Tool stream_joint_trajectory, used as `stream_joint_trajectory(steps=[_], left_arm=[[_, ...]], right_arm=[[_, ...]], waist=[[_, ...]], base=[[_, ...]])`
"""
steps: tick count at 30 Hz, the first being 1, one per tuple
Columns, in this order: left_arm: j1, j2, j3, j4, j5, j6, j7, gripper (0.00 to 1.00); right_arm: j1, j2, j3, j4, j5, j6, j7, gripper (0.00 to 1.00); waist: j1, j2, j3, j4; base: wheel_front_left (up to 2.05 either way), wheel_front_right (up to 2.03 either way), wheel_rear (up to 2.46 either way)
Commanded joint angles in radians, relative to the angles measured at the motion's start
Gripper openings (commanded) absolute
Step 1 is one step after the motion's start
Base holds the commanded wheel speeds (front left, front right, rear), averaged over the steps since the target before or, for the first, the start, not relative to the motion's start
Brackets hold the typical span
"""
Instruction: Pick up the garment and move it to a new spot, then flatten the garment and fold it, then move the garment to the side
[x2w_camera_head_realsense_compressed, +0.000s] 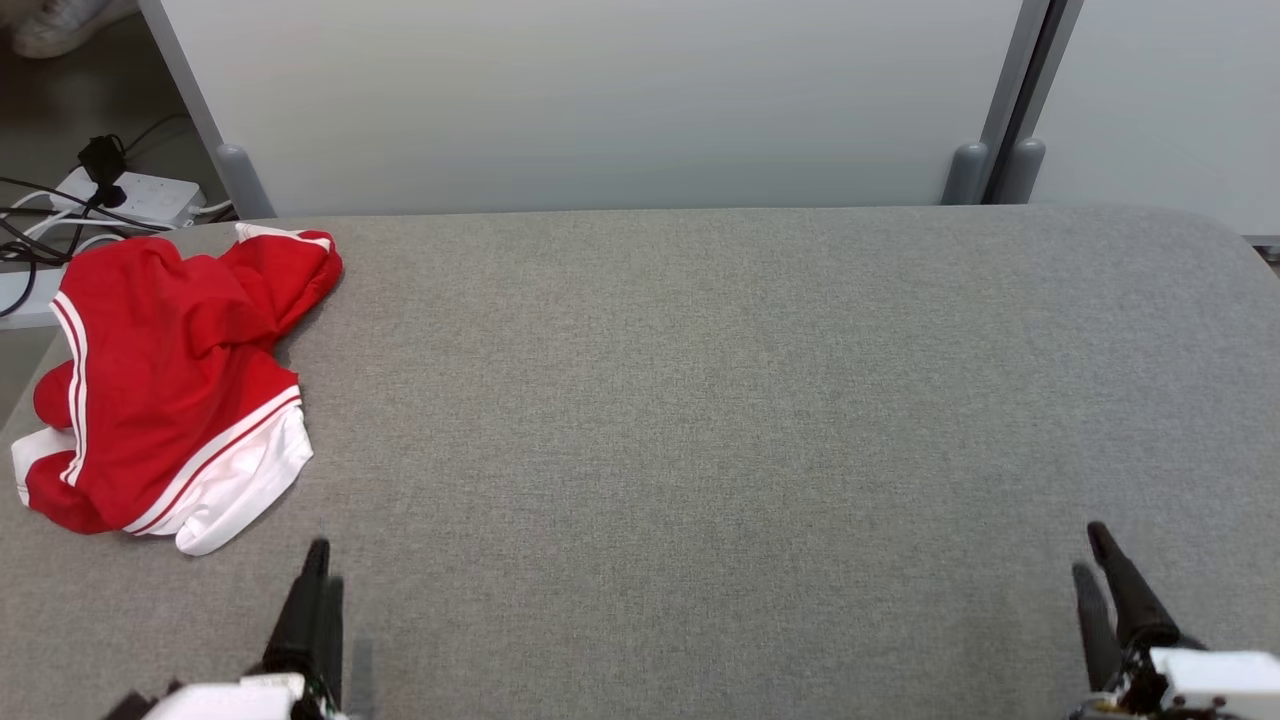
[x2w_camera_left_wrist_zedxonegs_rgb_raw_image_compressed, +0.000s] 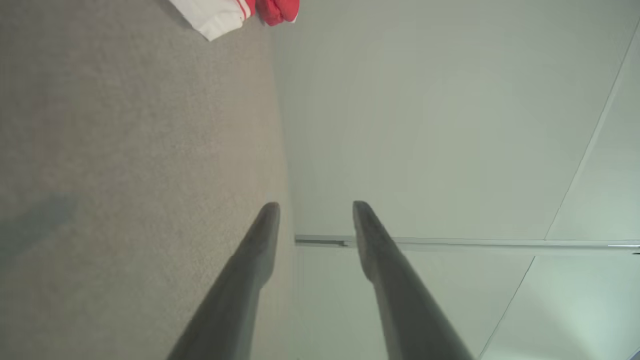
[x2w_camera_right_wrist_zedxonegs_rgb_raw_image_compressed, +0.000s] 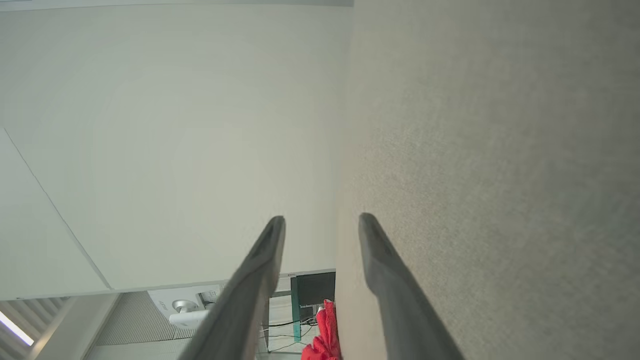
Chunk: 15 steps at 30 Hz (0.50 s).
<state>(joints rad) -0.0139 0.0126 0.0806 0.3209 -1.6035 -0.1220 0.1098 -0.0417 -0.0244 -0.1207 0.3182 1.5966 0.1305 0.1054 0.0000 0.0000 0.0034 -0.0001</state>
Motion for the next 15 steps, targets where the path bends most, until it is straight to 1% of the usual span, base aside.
stream_joint_trajectory(steps=[1, 4, 8, 11, 15], left_arm=[[0.007, -0.002, 0.000, 0.008, 0.000, 0.000, 0.000, 1.00], [-0.006, 0.000, -0.001, 0.009, 0.003, 0.000, -0.005, 1.00], [-0.021, 0.004, -0.006, 0.012, 0.012, 0.000, -0.016, 1.00], [-0.031, 0.009, -0.016, 0.016, 0.024, -0.001, -0.027, 1.00], [-0.048, 0.019, -0.031, 0.025, 0.051, -0.001, -0.042, 1.00]], right_arm=[[0.006, 0.003, 0.001, 0.007, 0.000, 0.000, 0.000, 1.00], [-0.008, 0.000, 0.004, 0.004, -0.004, 0.000, -0.002, 1.00], [-0.022, -0.007, 0.013, 0.007, -0.015, 0.000, -0.011, 1.00], [-0.033, -0.016, 0.025, 0.011, -0.029, 0.000, -0.023, 1.00], [-0.051, -0.028, 0.045, 0.019, -0.052, 0.000, -0.040, 1.00]], waist=[[0.0000, 0.0000, 0.000, 0.000], [0.0003, 0.0000, 0.004, 0.000], [0.0023, 0.0000, 0.001, 0.000], [0.0005, 0.0000, 0.002, 0.000], [0.0001, 0.0000, 0.004, -0.001]], base=[[0.00, 0.00, 0.00], [0.00, 0.00, 0.00], [0.00, 0.00, 0.00], [0.00, 0.00, 0.00], [0.00, 0.00, 0.00]])
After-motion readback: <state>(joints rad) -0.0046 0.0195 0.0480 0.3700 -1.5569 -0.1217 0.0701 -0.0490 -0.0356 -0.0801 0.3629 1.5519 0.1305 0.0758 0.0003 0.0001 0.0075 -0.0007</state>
